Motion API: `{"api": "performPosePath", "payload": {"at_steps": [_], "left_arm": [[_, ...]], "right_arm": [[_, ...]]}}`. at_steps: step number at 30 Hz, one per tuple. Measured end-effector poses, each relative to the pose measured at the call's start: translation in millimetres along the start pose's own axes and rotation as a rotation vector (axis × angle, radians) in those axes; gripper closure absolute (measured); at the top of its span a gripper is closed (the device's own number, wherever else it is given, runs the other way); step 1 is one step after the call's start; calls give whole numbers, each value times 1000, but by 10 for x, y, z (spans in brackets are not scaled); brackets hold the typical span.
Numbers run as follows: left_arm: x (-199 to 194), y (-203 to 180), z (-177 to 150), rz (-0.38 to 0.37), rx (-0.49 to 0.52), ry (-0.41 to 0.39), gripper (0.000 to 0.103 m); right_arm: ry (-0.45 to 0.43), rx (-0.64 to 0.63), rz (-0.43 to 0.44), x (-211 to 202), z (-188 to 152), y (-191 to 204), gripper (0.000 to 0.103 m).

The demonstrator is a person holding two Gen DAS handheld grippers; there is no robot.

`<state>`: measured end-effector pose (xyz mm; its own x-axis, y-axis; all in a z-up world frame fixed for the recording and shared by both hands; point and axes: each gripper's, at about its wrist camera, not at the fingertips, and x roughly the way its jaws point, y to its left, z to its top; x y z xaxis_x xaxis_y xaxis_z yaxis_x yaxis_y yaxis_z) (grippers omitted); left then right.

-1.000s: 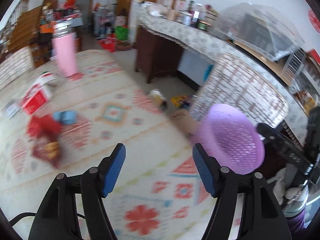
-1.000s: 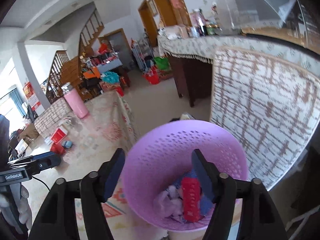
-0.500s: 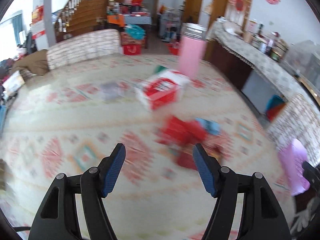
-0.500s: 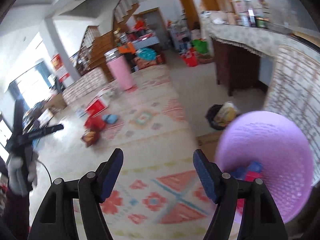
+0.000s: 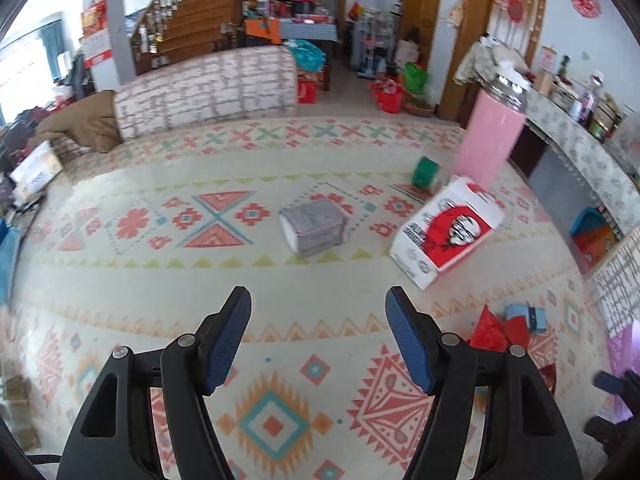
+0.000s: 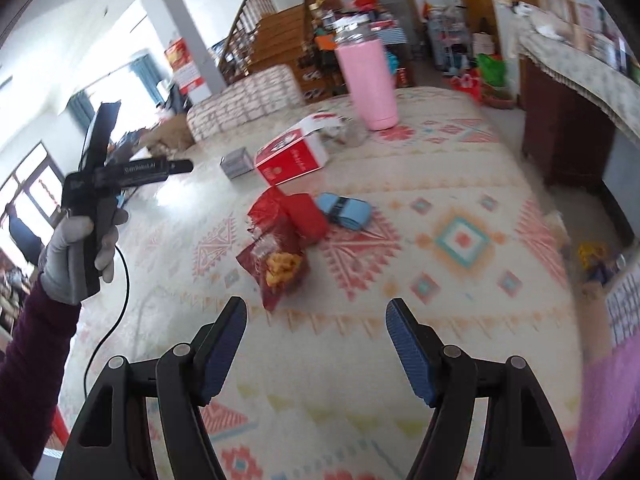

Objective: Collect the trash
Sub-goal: 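Move both grippers back over the table toward the remaining items, then grasp the small white box with the left gripper while the right gripper grasps the red snack bag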

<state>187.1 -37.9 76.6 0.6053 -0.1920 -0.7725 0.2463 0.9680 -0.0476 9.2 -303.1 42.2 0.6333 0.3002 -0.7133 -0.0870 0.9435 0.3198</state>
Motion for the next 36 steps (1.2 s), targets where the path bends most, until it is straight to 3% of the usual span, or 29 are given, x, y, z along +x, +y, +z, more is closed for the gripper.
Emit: {"api": "performPosePath", "payload": {"at_steps": [5, 8, 15, 23, 27, 29, 30, 31, 36], "left_arm": [[194, -2, 142, 24, 28, 0, 34], [309, 67, 346, 26, 24, -10, 28], [801, 135, 762, -64, 5, 67, 23], [1129, -87, 643, -17, 211, 154, 23], [1118, -128, 533, -15, 238, 146, 24], [1088, -135, 498, -31, 225, 140, 37], [1089, -141, 487, -35, 219, 145, 58], [1096, -146, 473, -40, 213, 154, 66], [975, -170, 359, -22, 156, 135, 70]], "right_arm": [[44, -41, 28, 413, 184, 118, 26], [63, -68, 35, 600, 250, 202, 26], [74, -121, 22, 867, 331, 338, 25], [81, -164, 16, 960, 319, 421, 25], [91, -177, 16, 989, 302, 474, 27], [92, -183, 14, 994, 292, 489, 32], [94, -183, 17, 996, 289, 491, 37], [96, -182, 18, 1004, 288, 491, 43], [106, -174, 29, 1013, 288, 479, 56]]}}
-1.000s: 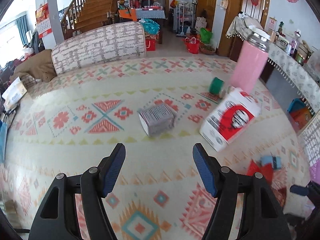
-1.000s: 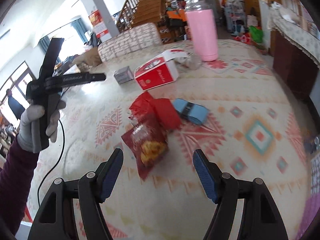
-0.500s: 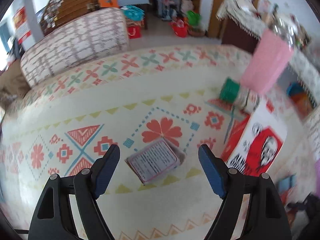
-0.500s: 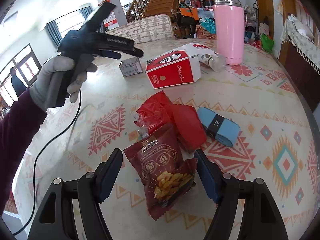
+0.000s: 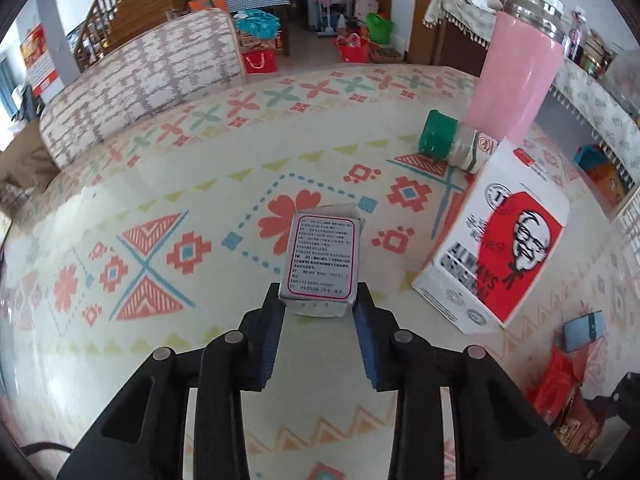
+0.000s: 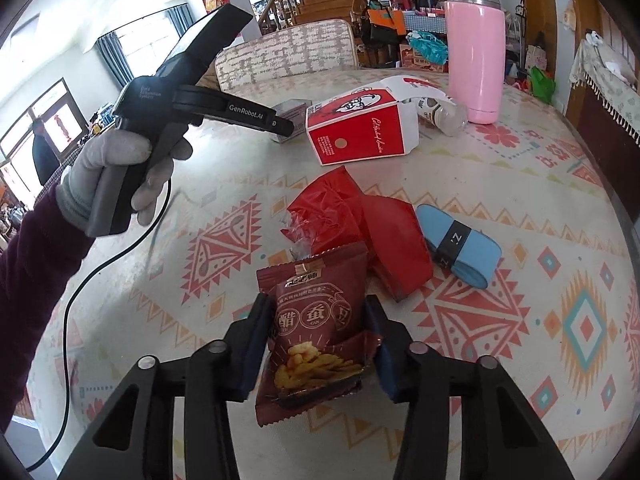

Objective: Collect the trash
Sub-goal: 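Grasp the small white box with the left gripper while the right gripper grasps the red snack bag, then carry the white box and red snack bag over the purple basket with both grippers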

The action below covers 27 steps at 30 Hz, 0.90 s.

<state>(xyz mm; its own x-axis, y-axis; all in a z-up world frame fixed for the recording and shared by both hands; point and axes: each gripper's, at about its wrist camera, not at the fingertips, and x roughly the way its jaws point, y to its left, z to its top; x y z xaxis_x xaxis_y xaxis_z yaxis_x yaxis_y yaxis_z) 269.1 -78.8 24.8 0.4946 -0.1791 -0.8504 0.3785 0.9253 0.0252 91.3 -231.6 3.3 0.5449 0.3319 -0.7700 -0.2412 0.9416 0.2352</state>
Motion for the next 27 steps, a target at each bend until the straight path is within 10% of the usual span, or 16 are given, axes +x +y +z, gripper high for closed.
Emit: {"api": "performPosePath", "payload": {"at_steps": [27], "left_arm": [[-1948, -739, -1735, 11, 29, -198, 70]], "right_arm": [[-37, 67, -9, -1101, -804, 365, 62]]}}
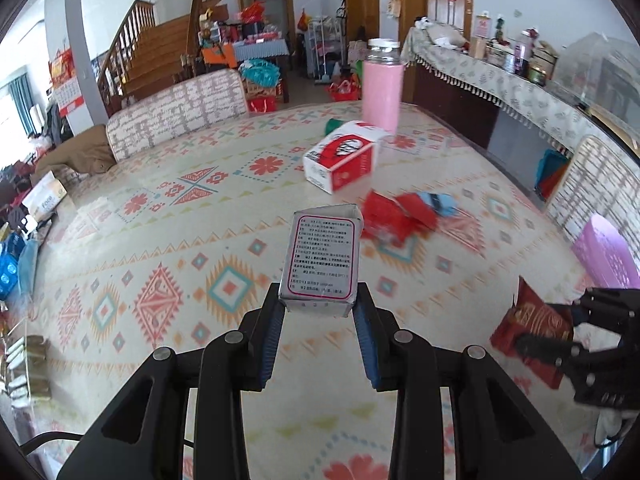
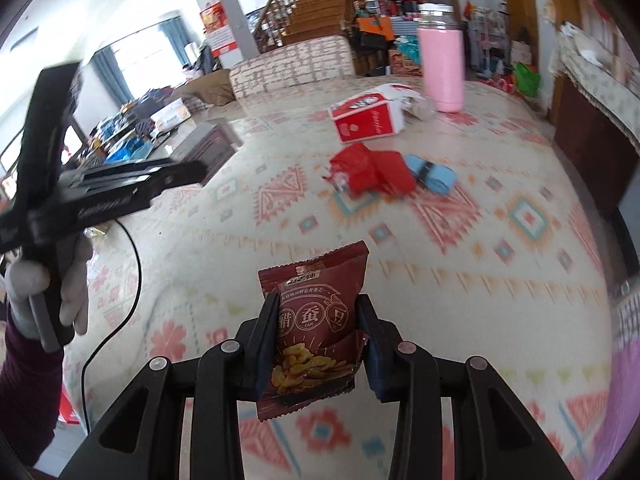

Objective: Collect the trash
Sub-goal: 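Carry the white box and red snack bag over the purple basket with both grippers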

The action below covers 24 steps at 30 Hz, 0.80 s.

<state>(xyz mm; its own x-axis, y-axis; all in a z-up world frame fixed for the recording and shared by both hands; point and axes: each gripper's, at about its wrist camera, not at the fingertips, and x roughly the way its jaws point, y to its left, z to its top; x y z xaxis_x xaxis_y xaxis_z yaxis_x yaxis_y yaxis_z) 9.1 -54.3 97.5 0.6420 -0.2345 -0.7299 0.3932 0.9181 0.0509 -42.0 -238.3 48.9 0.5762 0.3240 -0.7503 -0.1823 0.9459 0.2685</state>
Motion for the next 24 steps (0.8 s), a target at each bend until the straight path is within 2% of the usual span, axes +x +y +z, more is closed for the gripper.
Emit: {"api": "performPosePath", "payload": {"at_steps": [12, 24], "left_arm": [[-445, -478, -401, -33, -11, -3, 70], [-592, -868, -585, 22, 32, -11, 70]], "right_arm": [[-78, 136, -20, -607, -455, -180, 62], [-138, 180, -54, -979, -737, -291, 62]]}}
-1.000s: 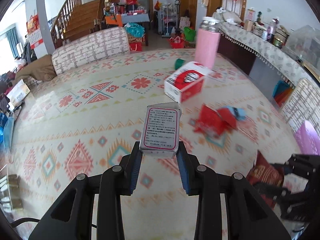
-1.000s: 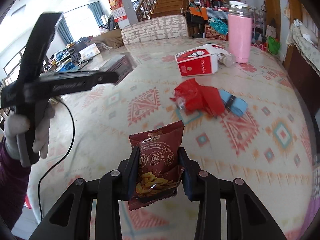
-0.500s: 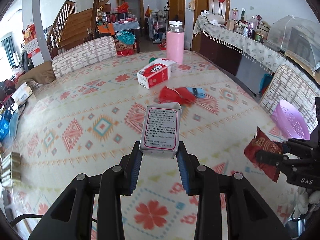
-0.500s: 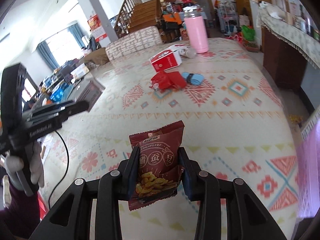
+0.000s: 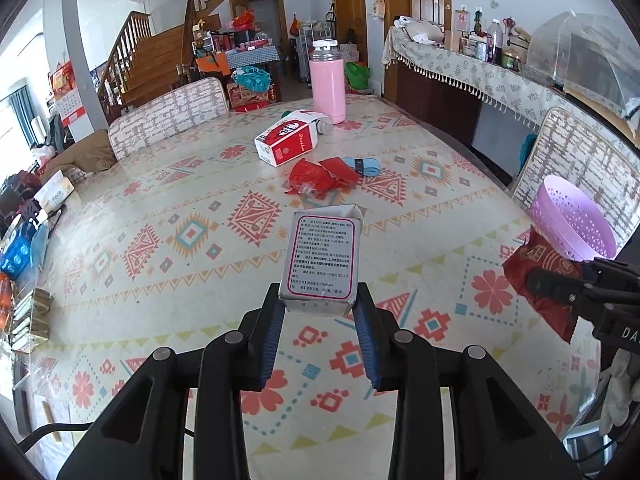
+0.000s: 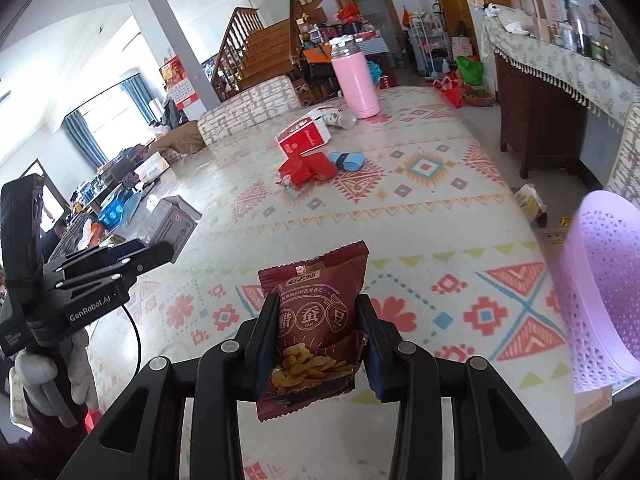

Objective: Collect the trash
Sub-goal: 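Carry the white box and red snack bag over the purple basket with both grippers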

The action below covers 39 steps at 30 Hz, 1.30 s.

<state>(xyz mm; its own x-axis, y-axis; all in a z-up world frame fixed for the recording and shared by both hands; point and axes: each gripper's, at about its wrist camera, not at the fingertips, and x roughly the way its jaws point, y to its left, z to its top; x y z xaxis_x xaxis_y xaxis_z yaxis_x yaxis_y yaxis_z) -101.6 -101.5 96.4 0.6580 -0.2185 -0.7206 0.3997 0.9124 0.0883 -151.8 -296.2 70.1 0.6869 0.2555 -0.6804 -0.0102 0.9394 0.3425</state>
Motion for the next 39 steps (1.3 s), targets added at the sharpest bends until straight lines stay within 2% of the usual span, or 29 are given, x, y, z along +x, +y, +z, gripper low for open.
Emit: {"api": "performPosePath", "payload": {"at_steps": [7, 19, 39], "left_arm": [[-27, -267, -8, 25, 57, -12, 69], [118, -714, 73, -18, 131, 2, 69], [389, -1331, 242, -69, 222, 33, 69]], "right_arm": [[-44, 12, -44, -196, -72, -116, 62], [-88, 85, -133, -497, -110, -662, 62], [-137, 202, -196, -794, -93, -1423, 62]]}}
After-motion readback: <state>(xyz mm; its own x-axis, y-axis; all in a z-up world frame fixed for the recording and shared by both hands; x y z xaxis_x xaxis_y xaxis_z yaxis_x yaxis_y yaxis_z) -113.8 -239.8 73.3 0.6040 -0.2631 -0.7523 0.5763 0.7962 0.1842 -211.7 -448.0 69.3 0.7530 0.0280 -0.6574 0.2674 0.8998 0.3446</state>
